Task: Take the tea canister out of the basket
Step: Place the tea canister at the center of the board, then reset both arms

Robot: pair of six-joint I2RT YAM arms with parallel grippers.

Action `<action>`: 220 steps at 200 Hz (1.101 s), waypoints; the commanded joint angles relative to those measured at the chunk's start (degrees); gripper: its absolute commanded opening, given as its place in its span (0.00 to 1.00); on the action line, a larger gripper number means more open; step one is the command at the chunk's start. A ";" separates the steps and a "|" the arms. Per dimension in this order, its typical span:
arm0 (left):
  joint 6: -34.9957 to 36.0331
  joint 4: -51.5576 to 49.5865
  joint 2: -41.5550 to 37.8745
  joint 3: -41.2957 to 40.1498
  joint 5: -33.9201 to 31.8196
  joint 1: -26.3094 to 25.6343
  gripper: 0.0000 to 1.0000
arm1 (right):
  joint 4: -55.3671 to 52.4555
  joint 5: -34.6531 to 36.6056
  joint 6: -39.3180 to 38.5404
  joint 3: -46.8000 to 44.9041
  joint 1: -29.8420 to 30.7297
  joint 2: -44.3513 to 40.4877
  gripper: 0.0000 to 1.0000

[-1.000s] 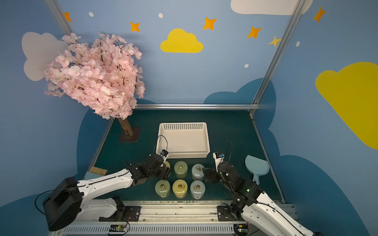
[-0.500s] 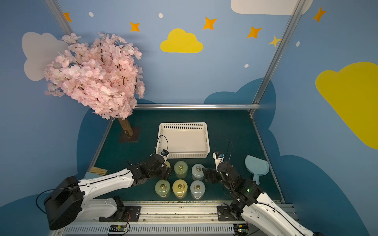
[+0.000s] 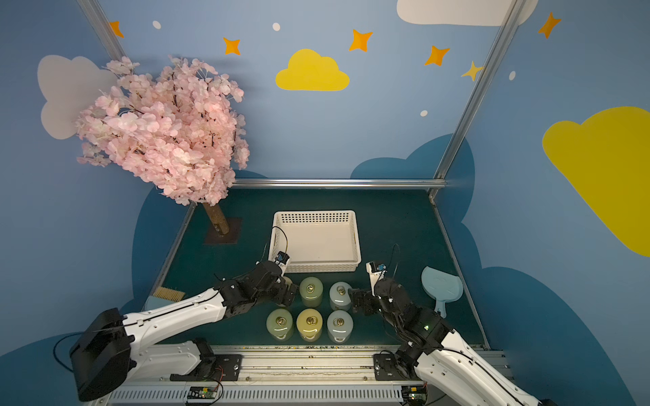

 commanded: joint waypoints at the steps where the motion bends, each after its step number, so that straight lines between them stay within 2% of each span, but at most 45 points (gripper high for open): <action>1: -0.63 -3.37 -2.28 1.91 -1.42 -0.23 1.00 | -0.66 1.17 -0.31 1.95 -0.24 -0.55 0.99; 78: -0.95 -5.99 -12.05 2.19 -7.79 -0.24 1.00 | -0.95 2.35 -1.49 1.78 -0.28 -0.63 0.98; 110: -0.57 -4.71 -18.26 -0.82 -14.80 -0.16 1.00 | -1.53 4.09 -2.04 2.01 -0.39 -0.21 0.98; 143: 3.46 -1.40 -23.93 -4.65 -23.03 0.82 1.00 | -2.76 7.57 -2.32 2.93 -1.47 1.24 0.98; 184: 9.65 7.48 -26.88 -10.13 -24.08 7.04 1.00 | -2.79 11.14 -3.96 3.36 -7.28 4.28 0.99; 220: 13.33 18.43 -27.25 -15.68 -17.68 17.12 1.00 | 1.21 8.76 -6.10 2.23 -15.92 7.33 0.98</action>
